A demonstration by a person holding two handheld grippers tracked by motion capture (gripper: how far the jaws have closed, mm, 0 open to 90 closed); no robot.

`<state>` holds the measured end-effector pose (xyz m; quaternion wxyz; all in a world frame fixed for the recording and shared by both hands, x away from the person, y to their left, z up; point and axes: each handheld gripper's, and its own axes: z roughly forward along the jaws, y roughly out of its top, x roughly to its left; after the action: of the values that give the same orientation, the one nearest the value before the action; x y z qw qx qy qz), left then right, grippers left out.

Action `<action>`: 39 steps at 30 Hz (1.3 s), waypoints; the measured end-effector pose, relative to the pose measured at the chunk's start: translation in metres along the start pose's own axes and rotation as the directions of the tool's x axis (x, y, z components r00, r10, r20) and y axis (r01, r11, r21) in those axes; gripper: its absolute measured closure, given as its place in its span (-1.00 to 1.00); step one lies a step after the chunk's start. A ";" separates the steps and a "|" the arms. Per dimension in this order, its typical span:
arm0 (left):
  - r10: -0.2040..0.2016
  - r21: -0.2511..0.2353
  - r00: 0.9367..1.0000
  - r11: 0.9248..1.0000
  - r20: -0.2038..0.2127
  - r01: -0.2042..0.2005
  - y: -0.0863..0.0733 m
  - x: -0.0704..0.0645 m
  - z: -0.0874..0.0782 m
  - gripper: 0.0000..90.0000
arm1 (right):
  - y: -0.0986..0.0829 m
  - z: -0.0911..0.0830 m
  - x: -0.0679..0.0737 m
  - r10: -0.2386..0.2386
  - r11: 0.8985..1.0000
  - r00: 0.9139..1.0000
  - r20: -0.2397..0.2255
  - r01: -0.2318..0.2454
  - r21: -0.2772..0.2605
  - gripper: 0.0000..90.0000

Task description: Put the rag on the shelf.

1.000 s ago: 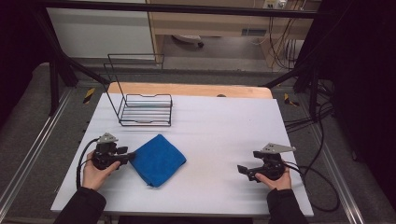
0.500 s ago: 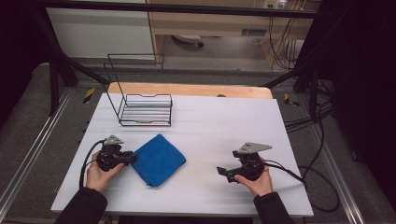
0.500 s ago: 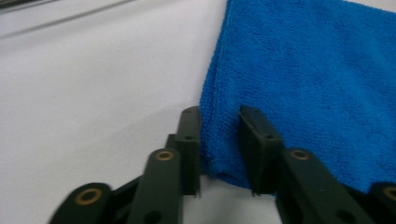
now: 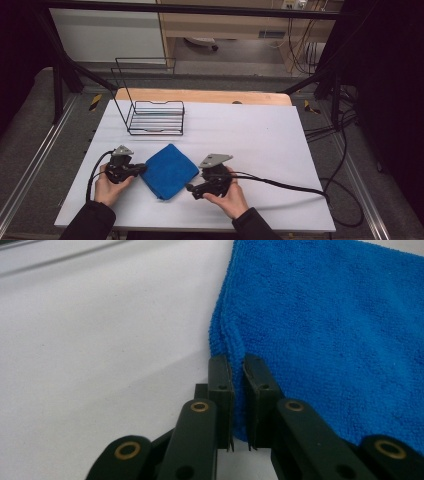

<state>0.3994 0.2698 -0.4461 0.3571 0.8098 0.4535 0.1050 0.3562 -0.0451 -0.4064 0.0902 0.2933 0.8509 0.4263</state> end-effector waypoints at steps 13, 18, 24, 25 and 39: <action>0.013 0.002 1.000 1.000 -0.009 -0.013 0.000 -0.001 0.000 0.86 | 0.011 0.069 0.051 -0.095 0.990 0.992 -0.084 0.103 0.101 -0.07; 0.010 0.002 1.000 1.000 -0.010 -0.010 0.000 -0.001 0.000 0.86 | 0.010 0.080 0.060 -0.114 0.986 0.990 -0.082 0.123 0.116 -0.01; 0.006 0.004 1.000 1.000 -0.011 -0.006 0.000 -0.001 0.000 0.86 | 0.006 0.085 0.062 -0.180 0.975 0.983 -0.031 0.182 0.129 0.24; 0.006 0.004 1.000 1.000 -0.011 -0.006 0.000 -0.001 0.000 0.86 | 0.006 0.085 0.062 -0.189 0.973 0.981 -0.030 0.192 0.128 0.24; -0.030 0.000 1.000 1.000 -0.001 0.030 0.001 0.001 -0.001 0.87 | 0.006 0.085 0.060 -0.257 0.957 0.967 0.006 0.253 0.140 0.65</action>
<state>0.3997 0.2704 -0.4452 0.3586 0.8029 0.4656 0.1001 0.3440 0.0490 -0.4486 0.1343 0.1920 0.9079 0.3477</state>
